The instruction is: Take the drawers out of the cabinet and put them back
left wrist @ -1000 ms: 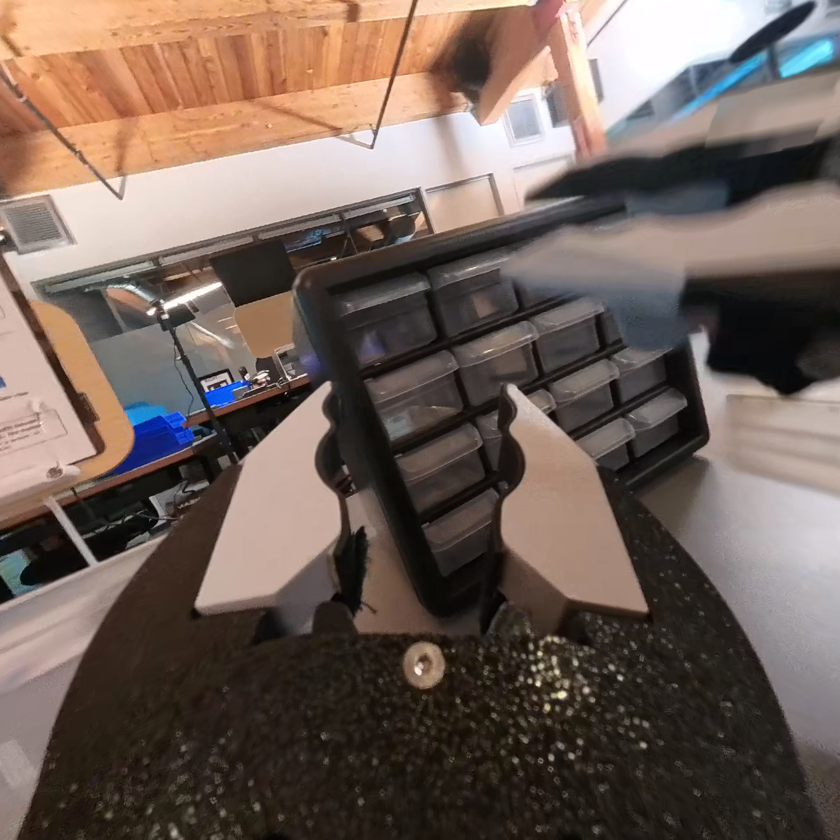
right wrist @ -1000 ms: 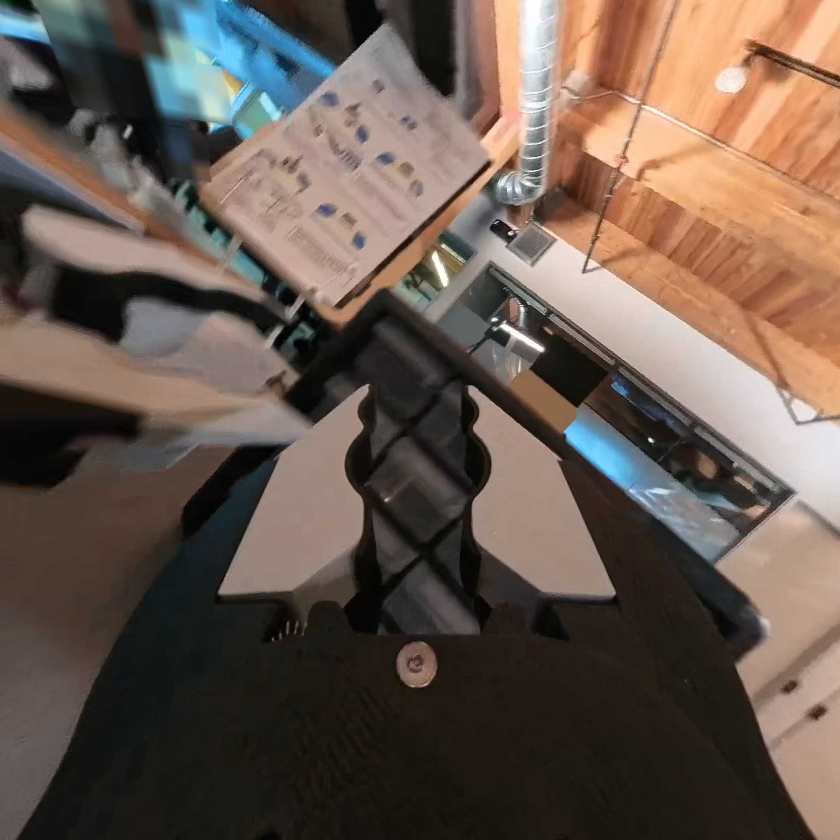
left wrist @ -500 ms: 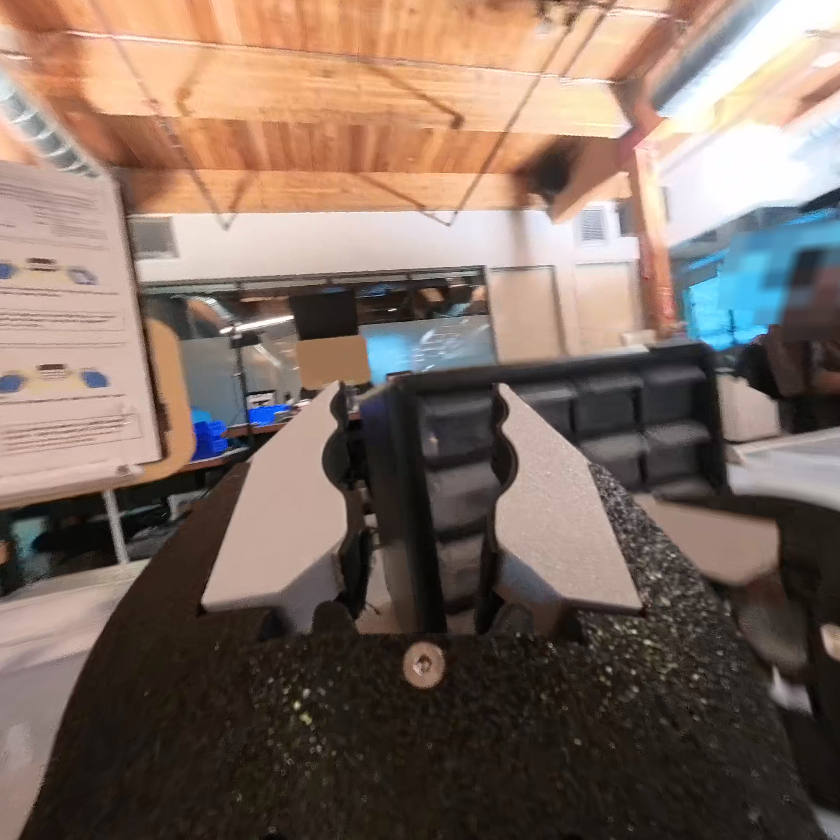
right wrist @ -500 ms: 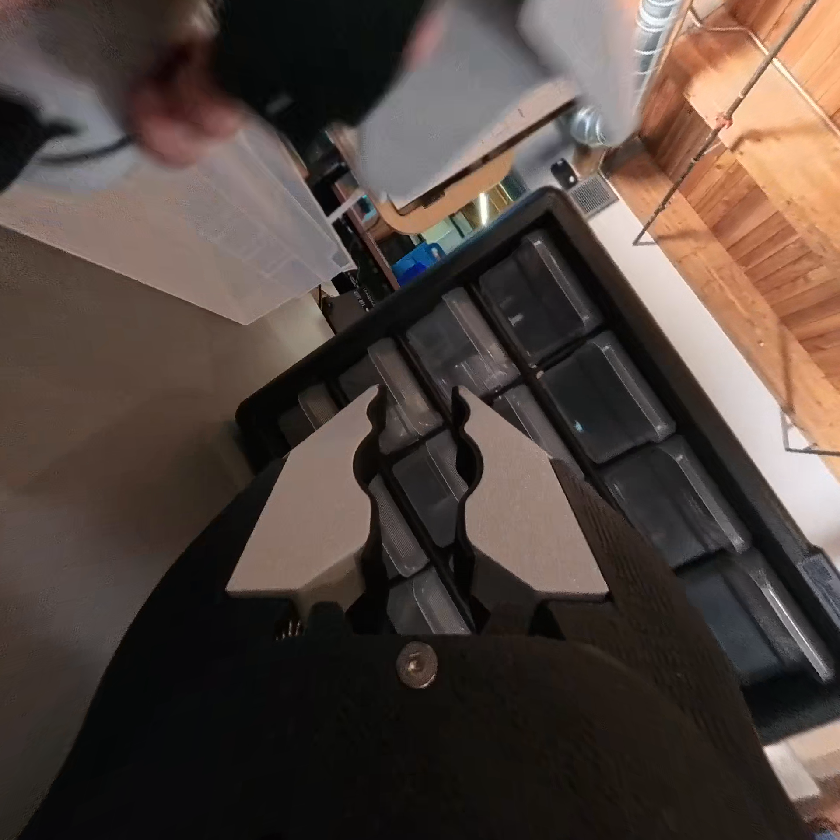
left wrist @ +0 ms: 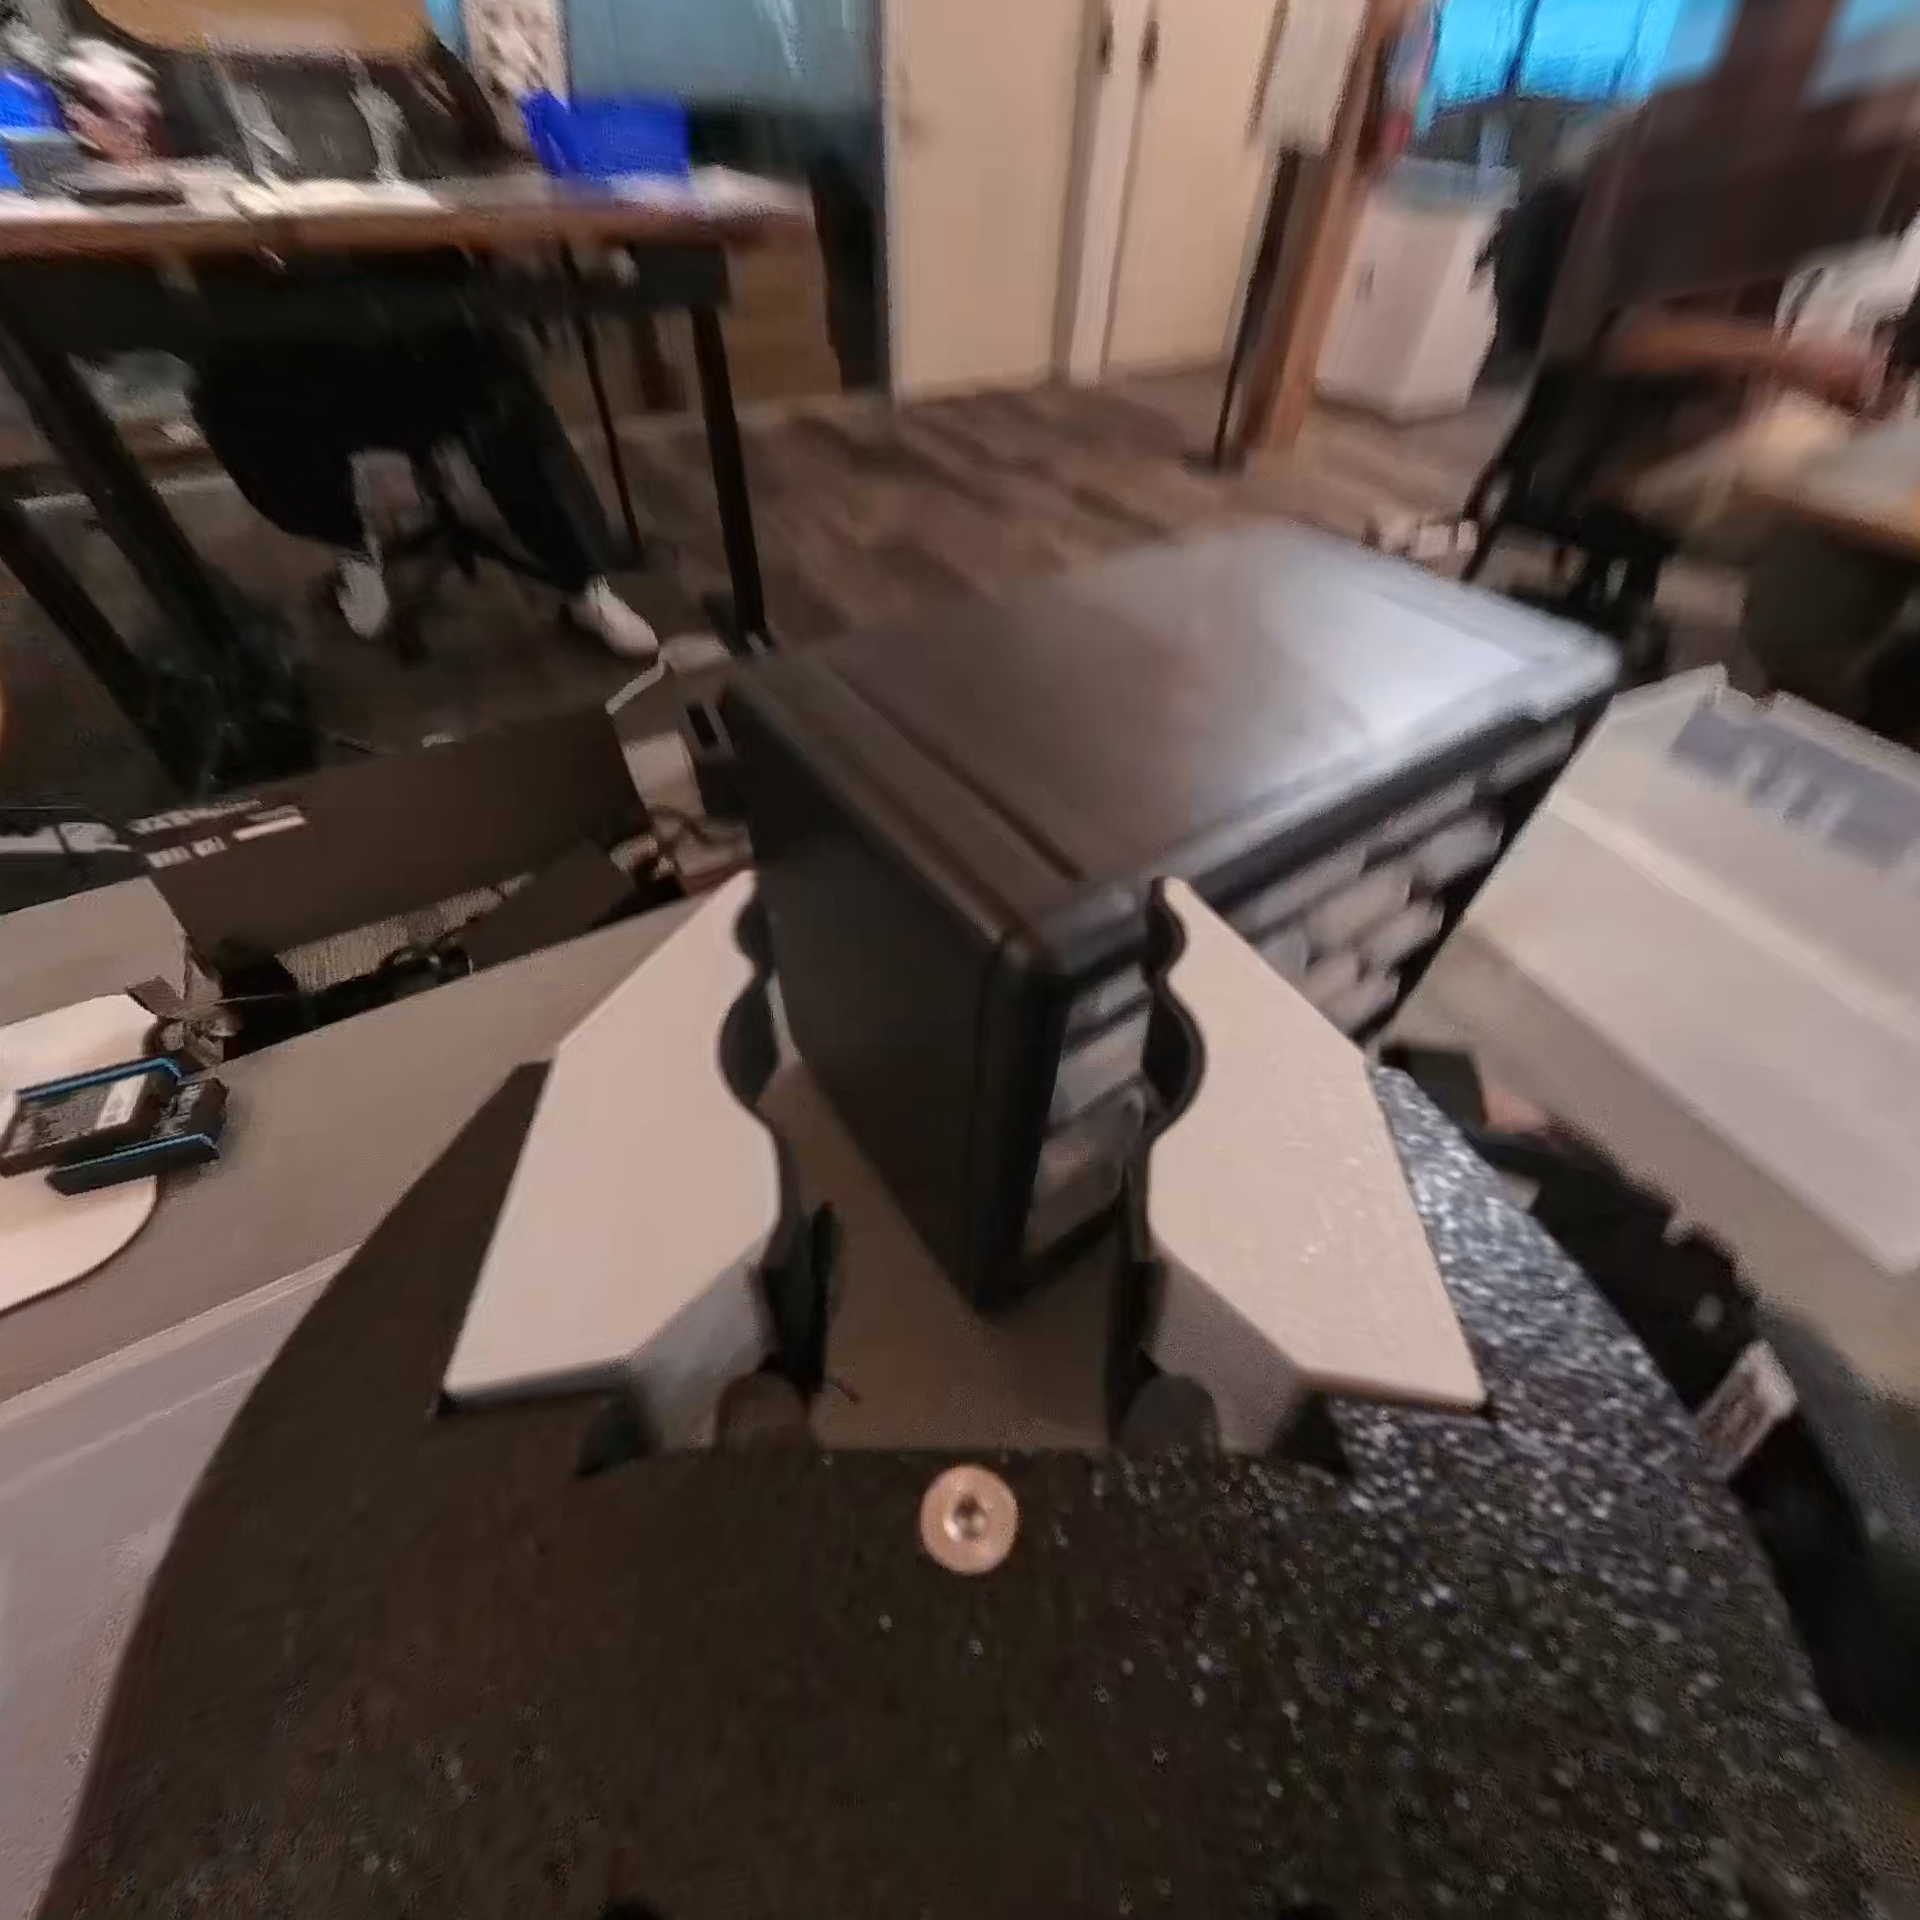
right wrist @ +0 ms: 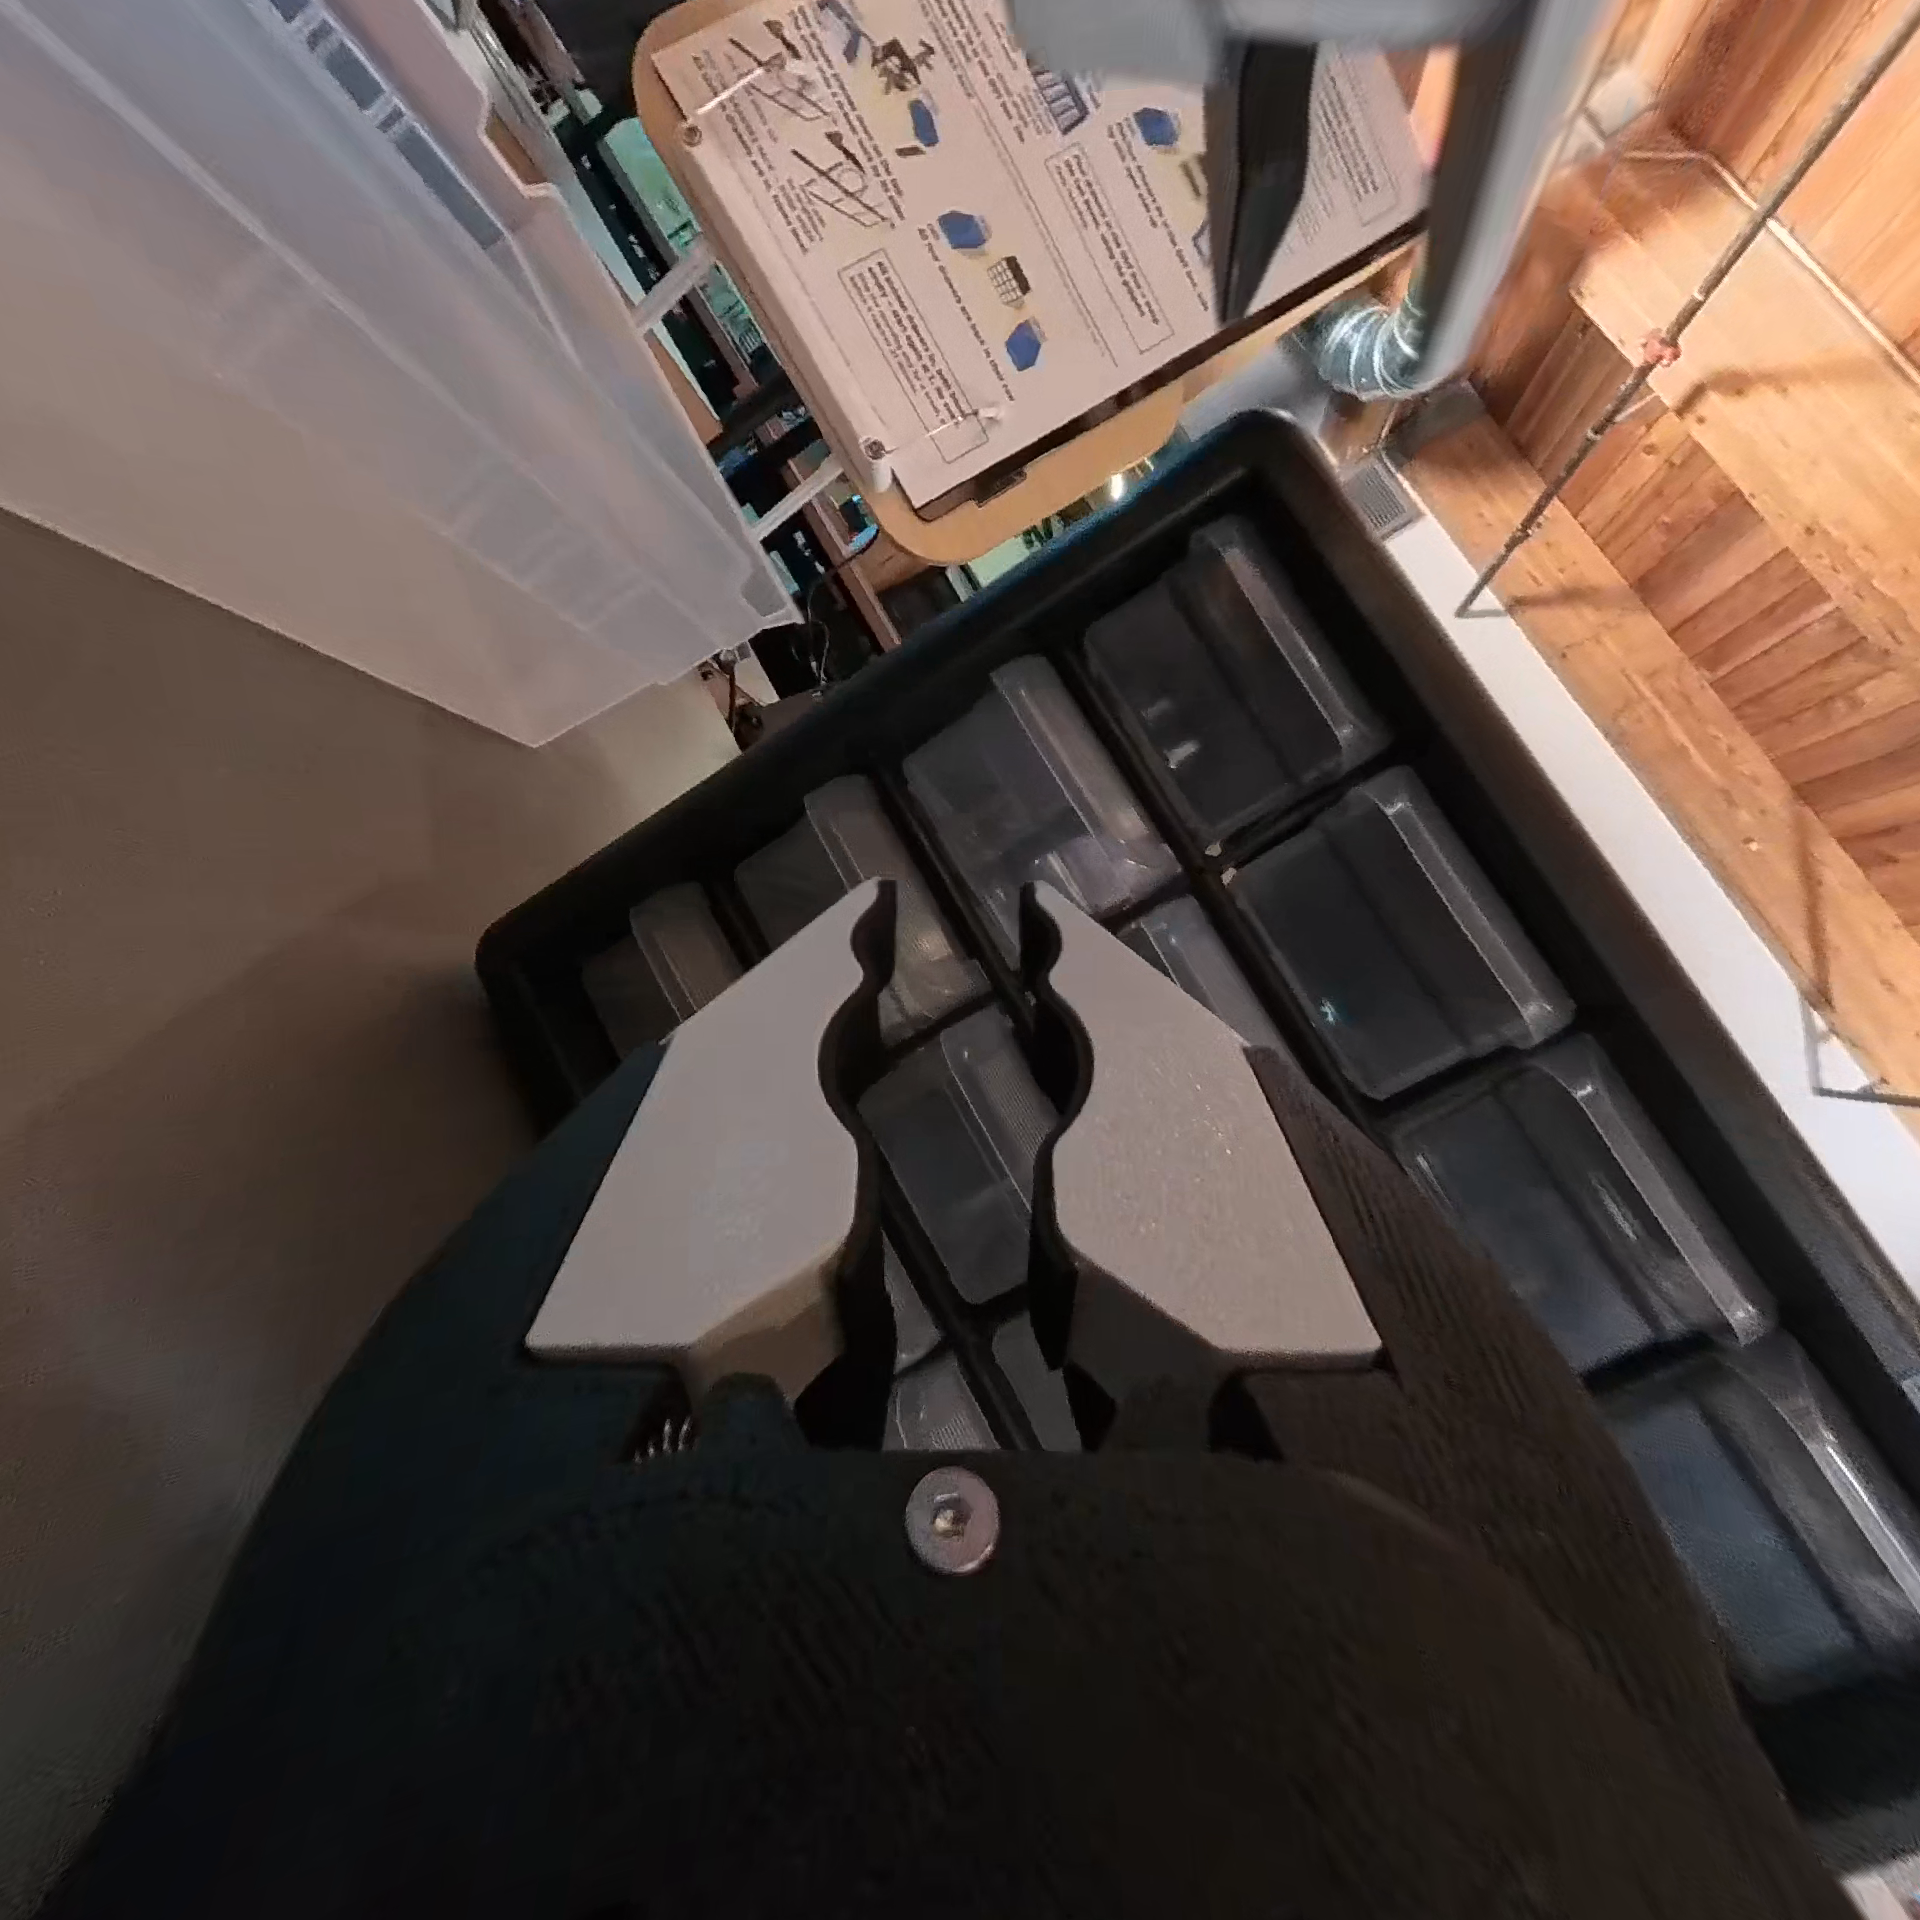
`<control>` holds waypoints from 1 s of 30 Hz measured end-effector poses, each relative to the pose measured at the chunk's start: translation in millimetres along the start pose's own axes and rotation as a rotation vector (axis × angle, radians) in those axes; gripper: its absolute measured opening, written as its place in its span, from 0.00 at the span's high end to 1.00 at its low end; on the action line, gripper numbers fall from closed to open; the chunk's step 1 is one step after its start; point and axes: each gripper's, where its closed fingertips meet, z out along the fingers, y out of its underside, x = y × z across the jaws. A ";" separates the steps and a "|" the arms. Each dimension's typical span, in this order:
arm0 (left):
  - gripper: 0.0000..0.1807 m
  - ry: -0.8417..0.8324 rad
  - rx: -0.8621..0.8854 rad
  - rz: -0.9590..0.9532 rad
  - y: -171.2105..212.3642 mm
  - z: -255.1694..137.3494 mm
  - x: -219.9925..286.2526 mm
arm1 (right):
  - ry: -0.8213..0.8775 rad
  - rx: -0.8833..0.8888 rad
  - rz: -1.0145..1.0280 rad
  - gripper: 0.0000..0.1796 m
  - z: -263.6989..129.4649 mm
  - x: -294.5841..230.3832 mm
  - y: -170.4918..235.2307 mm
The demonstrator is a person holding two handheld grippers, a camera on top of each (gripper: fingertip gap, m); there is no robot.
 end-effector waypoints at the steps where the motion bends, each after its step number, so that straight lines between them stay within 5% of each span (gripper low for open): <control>1: 0.68 0.017 -0.068 0.050 13.1 3.5 1.7 | 0.001 0.010 0.000 0.88 0.0 0.6 -1.1; 5: 0.68 0.034 -0.145 0.056 27.6 10.4 -1.5 | -0.017 0.058 0.046 0.85 -1.9 3.1 -2.8; 15: 0.66 0.117 -0.185 0.051 37.9 29.0 10.8 | -0.092 -0.007 -0.283 0.81 11.4 -25.2 9.9; 30: 0.66 0.131 -0.193 0.054 37.6 34.5 17.8 | -0.039 -0.018 -0.456 0.96 12.6 -15.7 11.7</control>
